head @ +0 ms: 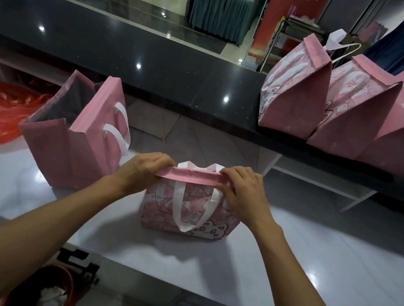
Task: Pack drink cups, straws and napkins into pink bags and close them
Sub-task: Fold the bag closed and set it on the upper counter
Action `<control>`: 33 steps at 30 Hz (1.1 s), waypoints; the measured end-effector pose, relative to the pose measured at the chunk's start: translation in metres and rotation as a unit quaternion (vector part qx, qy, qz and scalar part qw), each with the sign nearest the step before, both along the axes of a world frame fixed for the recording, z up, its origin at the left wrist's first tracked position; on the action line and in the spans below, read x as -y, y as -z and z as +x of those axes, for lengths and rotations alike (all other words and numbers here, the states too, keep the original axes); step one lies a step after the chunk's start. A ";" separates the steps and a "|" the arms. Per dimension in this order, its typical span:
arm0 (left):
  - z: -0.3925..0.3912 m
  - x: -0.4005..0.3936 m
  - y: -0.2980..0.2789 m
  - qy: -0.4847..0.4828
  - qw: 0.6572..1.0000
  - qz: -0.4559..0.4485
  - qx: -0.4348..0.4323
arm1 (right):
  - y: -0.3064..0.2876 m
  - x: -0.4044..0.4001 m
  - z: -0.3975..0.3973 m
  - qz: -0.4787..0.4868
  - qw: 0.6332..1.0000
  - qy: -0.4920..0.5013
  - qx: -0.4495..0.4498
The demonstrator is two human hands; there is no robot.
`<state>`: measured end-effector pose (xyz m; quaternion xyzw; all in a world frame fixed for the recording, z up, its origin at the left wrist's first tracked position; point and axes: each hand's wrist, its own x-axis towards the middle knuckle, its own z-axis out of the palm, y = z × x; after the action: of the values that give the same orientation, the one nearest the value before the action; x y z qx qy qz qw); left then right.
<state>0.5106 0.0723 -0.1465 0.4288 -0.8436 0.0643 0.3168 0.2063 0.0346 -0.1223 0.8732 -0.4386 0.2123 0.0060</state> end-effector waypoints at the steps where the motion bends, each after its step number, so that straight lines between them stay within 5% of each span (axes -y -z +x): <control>1: -0.001 0.000 0.001 -0.003 1.000 -0.005 -0.005 | -0.001 0.000 0.001 0.005 1.000 0.004 -0.001; 6: 0.000 -0.001 0.002 -0.004 1.000 -0.004 -0.024 | -0.008 -0.004 0.009 0.023 1.000 0.021 0.000; 16: -0.004 -0.015 -0.032 -0.009 0.995 0.038 0.096 | -0.010 -0.010 0.019 -0.008 0.999 0.042 0.009; 21: -0.035 -0.007 -0.048 -0.073 0.985 0.138 0.078 | -0.006 -0.012 0.026 -0.026 0.998 0.048 0.022; 33: -0.053 -0.011 -0.047 -0.082 0.990 0.077 0.079 | -0.006 -0.023 0.047 -0.045 0.998 0.045 -0.008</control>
<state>0.4580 0.0829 -0.0995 0.5136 -0.8302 0.0585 0.2086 0.2531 0.0580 -0.1159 0.8530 -0.4678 0.2241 0.0584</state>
